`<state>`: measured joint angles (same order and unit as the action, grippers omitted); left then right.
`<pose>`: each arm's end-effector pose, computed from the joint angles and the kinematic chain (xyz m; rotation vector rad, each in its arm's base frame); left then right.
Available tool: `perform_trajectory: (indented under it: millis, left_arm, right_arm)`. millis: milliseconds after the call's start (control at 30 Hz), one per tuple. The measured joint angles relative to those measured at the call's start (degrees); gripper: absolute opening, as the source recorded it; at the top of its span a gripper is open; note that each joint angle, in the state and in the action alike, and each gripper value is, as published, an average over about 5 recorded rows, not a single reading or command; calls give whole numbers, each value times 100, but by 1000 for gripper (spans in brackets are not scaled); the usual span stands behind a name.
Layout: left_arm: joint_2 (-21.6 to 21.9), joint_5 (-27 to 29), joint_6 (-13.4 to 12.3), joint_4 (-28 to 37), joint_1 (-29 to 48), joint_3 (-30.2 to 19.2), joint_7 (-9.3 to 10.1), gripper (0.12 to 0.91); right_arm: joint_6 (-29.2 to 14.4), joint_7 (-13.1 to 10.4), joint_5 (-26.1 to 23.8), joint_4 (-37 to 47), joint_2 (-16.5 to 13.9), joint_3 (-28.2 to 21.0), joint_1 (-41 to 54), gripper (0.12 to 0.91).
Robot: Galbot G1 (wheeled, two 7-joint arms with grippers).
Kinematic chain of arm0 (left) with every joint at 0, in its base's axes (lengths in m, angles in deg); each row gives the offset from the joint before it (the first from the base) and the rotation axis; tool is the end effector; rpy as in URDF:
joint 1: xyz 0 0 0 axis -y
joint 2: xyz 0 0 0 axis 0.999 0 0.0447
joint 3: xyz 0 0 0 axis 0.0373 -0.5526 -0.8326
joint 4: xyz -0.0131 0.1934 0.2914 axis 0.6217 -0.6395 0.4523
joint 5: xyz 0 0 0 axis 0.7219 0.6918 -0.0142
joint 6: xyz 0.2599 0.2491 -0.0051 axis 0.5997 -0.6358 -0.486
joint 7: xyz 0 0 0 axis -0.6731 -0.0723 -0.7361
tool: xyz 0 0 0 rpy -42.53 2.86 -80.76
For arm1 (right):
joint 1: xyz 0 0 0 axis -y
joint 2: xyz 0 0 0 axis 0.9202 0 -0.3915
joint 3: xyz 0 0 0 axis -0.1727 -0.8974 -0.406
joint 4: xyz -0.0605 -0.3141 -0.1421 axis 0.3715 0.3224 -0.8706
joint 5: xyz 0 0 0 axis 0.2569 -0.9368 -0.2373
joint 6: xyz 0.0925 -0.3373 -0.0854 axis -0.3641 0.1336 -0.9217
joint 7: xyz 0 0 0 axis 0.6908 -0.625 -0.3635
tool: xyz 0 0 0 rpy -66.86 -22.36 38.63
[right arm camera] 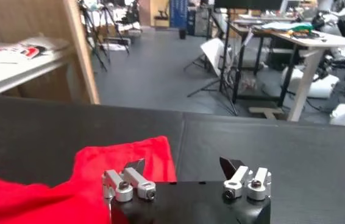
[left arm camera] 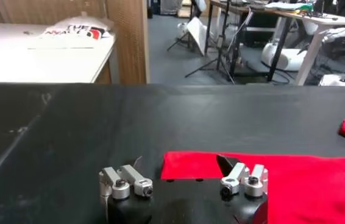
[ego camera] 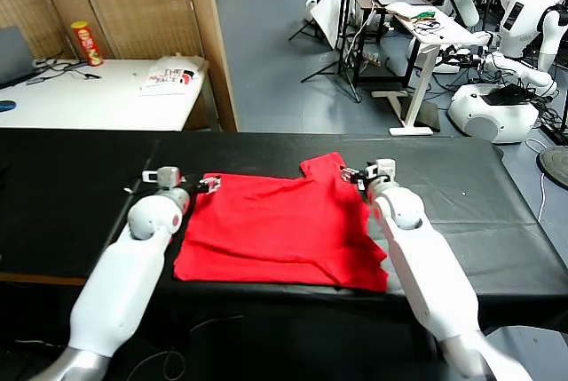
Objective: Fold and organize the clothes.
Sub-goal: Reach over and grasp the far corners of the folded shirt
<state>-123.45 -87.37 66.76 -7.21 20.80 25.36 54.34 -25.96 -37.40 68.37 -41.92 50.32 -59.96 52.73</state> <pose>0.4825 0.0871 -0.2605 -0.0840 -2.6210 0.0203 0.5216 -0.0175 -0.2670 0.1531 -2.6515 0.0011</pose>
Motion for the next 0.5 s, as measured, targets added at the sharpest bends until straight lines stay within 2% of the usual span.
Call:
perform_trajectory:
  millis: [133, 233, 333, 500]
  left_arm:
    - [-1, 1, 17, 210, 115, -44, -87, 798]
    - [10, 26, 35, 319, 160, -93, -198, 766]
    - [1, 66, 41, 392, 186, -131, -260, 644]
    - [-11, 127, 33, 464, 198, -174, -307, 361]
  right_arm:
    - [24, 8, 71, 189, 51, -23, 80, 798]
    - [82, 10, 170, 290, 79, -34, 131, 787]
    - [172, 4, 280, 365, 116, -23, 164, 704]
    - [232, 15, 306, 384, 156, -11, 140, 432]
